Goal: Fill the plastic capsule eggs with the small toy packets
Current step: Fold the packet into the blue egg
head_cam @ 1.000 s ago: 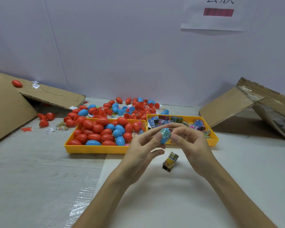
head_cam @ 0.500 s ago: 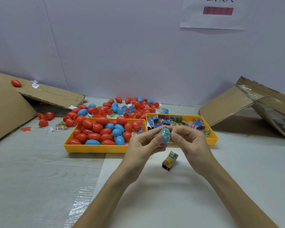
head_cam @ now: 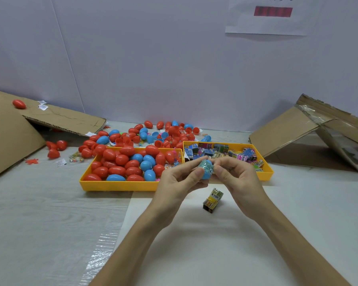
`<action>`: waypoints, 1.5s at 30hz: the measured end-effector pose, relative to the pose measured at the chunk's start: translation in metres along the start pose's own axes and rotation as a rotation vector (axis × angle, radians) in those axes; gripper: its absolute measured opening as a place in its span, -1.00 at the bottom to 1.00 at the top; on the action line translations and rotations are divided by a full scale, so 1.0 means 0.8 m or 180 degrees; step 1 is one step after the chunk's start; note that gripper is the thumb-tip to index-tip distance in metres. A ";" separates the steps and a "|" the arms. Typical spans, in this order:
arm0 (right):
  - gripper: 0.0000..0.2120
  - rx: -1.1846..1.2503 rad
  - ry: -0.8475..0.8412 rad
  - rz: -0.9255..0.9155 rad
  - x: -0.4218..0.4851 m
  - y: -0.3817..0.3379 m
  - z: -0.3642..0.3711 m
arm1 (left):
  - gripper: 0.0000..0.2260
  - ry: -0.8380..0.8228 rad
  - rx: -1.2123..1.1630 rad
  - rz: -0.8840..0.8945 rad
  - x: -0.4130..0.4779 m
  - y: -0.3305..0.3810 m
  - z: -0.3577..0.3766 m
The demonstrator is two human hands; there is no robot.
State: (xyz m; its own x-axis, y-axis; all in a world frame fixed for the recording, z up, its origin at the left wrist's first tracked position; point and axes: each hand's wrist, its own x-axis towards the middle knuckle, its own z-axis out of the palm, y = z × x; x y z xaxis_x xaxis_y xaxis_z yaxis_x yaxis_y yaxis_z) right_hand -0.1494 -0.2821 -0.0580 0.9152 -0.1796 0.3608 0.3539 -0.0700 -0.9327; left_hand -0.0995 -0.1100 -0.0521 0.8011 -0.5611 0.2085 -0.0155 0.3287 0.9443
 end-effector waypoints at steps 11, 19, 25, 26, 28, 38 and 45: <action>-0.90 -0.0279 0.0364 -0.0194 -0.001 0.003 0.010 | -0.72 0.0558 0.0347 0.0262 0.003 -0.011 0.002; -0.89 -0.0259 0.0454 -0.0269 -0.002 0.004 0.011 | -0.75 0.0482 0.0458 0.0257 0.003 -0.013 0.000; -0.96 -0.0279 0.0483 -0.0261 -0.002 0.003 0.011 | -0.61 0.0508 0.0313 0.0178 0.003 -0.011 -0.001; -0.97 -0.0280 0.0478 -0.0266 -0.002 0.002 0.011 | -0.61 0.0515 0.0285 0.0175 0.003 -0.011 -0.002; -0.96 -0.0266 0.0482 -0.0266 -0.003 0.001 0.012 | -0.62 0.0517 0.0236 0.0169 0.004 -0.012 -0.002; -0.83 -0.0075 0.0541 -0.0269 -0.002 0.002 0.015 | -0.64 0.0482 0.0353 0.0197 0.005 -0.012 -0.002; -0.74 0.0015 0.0302 -0.0062 0.001 0.005 0.013 | -0.78 0.0301 0.0424 0.0243 0.002 -0.011 0.000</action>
State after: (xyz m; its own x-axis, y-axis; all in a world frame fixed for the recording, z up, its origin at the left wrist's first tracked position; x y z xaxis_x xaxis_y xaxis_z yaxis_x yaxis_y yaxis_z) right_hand -0.1450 -0.2724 -0.0617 0.8859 -0.2702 0.3771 0.3726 -0.0700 -0.9253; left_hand -0.0981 -0.1135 -0.0604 0.8472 -0.4622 0.2620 -0.1526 0.2606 0.9533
